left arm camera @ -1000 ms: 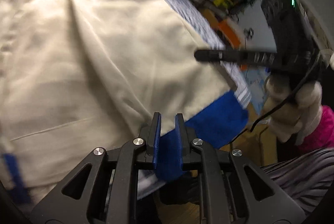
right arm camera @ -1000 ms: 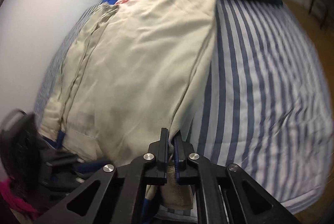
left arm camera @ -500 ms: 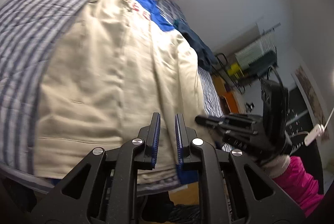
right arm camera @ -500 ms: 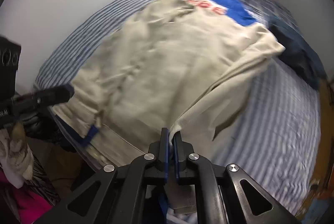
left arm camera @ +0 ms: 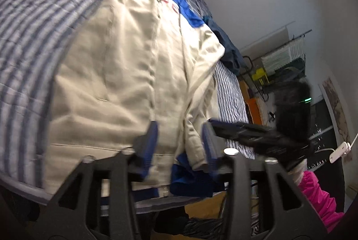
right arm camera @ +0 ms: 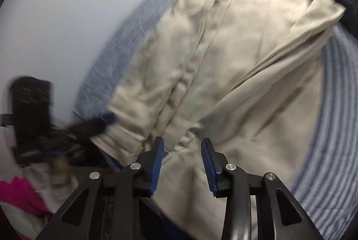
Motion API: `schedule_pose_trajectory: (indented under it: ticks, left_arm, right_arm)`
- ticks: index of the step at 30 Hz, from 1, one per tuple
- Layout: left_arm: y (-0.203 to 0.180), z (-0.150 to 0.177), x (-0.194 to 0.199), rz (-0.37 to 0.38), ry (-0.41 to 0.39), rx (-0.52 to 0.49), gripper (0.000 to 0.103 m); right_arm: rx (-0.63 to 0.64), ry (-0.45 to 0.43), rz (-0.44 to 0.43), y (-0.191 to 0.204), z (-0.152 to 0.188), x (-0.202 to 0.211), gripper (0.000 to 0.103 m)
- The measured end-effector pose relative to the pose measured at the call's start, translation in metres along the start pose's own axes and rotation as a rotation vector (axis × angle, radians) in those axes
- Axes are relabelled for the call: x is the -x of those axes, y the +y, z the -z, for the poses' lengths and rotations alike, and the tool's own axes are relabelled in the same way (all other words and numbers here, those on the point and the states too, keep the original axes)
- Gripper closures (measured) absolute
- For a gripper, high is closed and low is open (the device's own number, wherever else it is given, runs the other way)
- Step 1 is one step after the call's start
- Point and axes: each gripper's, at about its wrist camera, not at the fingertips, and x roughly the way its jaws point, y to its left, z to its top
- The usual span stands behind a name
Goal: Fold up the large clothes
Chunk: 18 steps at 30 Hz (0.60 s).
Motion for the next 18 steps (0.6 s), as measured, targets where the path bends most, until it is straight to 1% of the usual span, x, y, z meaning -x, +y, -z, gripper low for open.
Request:
schedule_pose_trajectory:
  ticks: [3,5,7,9,12,14,15,18]
  left_arm:
    - [-0.011,0.003,-0.023,0.005,0.060,-0.029,0.045]
    - [-0.017,0.005,-0.038,-0.004,0.094,-0.044,0.044]
    - [-0.022,0.007,-0.051,-0.025,0.122,-0.059,0.044]
    - [-0.020,0.006,-0.065,-0.033,0.149,-0.050,0.044]
    - [-0.019,0.008,-0.078,-0.039,0.173,-0.044,0.044]
    - [-0.020,0.010,-0.082,-0.022,0.176,-0.053,0.044]
    - [-0.021,0.011,-0.083,-0.015,0.178,-0.060,0.044]
    - [-0.024,0.011,-0.088,-0.028,0.183,-0.094,0.044]
  right_arm:
    - [-0.053,-0.067,0.033,-0.023,0.004,0.034,0.059]
    - [-0.088,-0.102,0.064,-0.040,0.003,0.049,0.057]
    - [-0.145,-0.149,0.076,-0.061,0.000,0.064,0.052]
    - [-0.185,-0.190,0.081,-0.080,-0.007,0.073,0.045]
    - [-0.203,-0.234,0.114,-0.103,-0.022,0.080,0.042]
    - [-0.218,-0.261,0.135,-0.117,-0.035,0.080,0.040]
    - [-0.230,-0.275,0.139,-0.123,-0.041,0.080,0.037]
    - [-0.259,-0.315,0.154,-0.144,-0.062,0.075,0.035]
